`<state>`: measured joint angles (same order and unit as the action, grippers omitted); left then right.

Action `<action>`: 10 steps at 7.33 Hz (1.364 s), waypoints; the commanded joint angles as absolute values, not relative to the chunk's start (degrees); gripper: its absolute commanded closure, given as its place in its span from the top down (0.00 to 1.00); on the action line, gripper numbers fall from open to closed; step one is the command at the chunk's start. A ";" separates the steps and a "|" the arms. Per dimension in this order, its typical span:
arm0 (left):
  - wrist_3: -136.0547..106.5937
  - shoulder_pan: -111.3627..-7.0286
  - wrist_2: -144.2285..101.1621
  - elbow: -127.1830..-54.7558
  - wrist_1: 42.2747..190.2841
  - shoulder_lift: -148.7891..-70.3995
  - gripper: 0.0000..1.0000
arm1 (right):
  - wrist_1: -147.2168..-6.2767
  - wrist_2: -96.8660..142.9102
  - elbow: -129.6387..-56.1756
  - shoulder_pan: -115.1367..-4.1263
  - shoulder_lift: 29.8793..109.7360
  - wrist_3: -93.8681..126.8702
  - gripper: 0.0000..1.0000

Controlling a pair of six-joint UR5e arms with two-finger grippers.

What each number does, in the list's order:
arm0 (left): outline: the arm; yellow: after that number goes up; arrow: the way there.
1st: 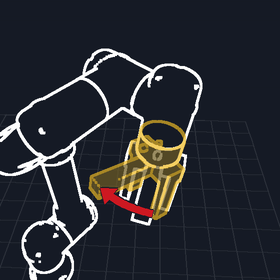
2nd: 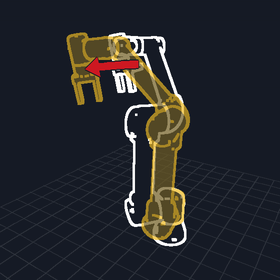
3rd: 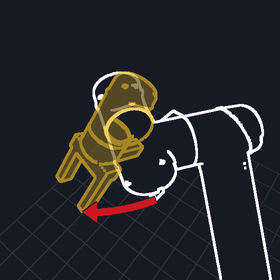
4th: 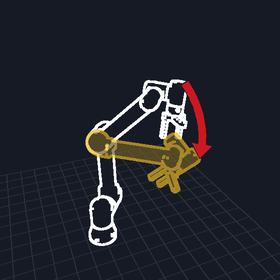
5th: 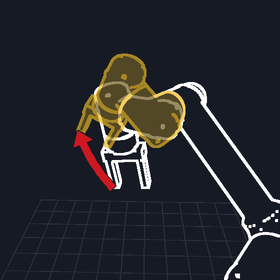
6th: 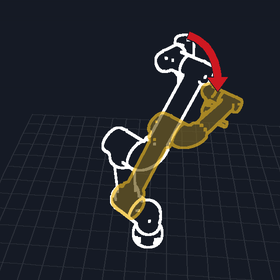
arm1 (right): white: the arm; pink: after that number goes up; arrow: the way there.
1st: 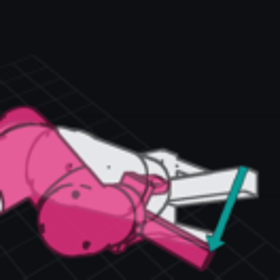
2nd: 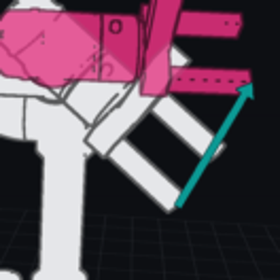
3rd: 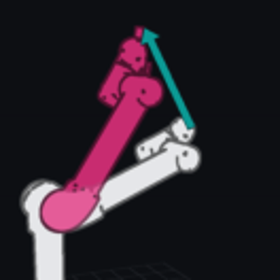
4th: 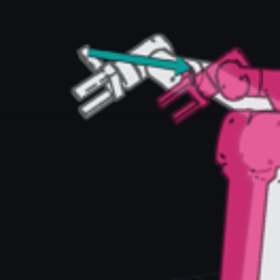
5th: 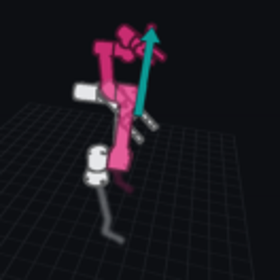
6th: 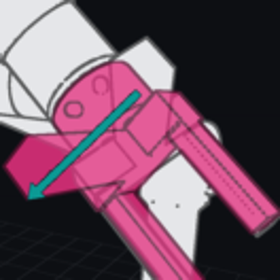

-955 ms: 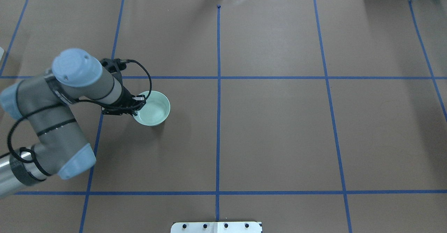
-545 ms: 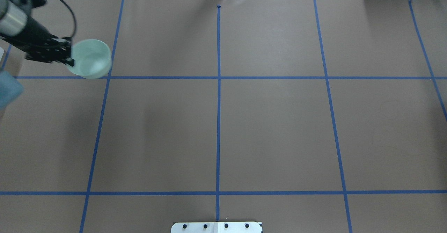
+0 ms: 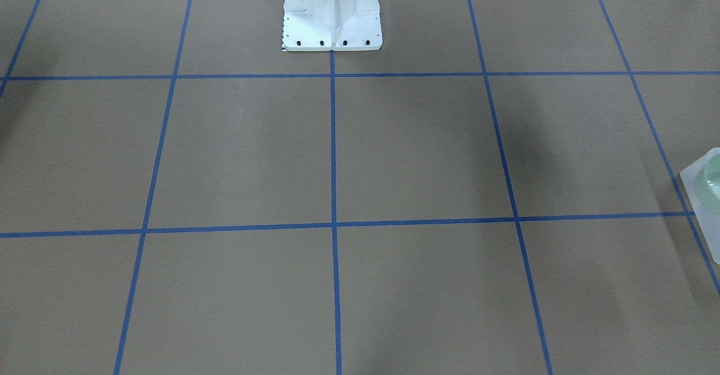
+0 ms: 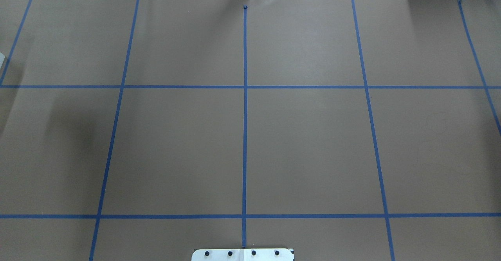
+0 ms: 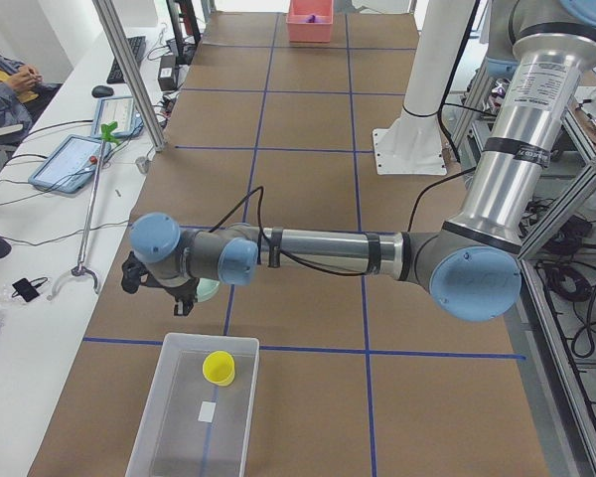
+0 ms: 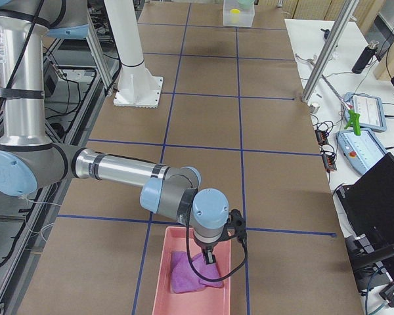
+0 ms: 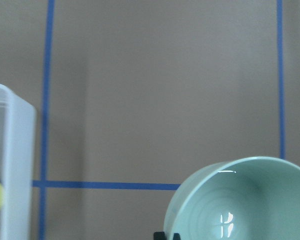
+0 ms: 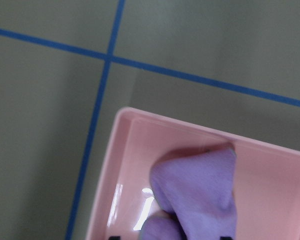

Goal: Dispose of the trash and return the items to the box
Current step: 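Lower the green bowl into the white bin and open the left gripper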

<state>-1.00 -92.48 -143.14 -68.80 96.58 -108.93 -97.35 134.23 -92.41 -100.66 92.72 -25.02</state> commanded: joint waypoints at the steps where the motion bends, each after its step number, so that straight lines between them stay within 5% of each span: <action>1: 6.50 -95.45 -137.95 -55.51 99.29 -111.53 0.00 | -97.29 135.61 -102.53 -92.76 92.11 -7.80 1.00; 3: 0.41 -96.67 -133.26 -44.87 109.91 -112.23 0.00 | -97.29 135.62 -105.81 -88.34 91.93 0.24 1.00; 10: -26.63 -96.15 -127.79 -36.92 125.51 -110.92 0.00 | -97.29 135.70 -107.93 -84.91 92.02 6.14 1.00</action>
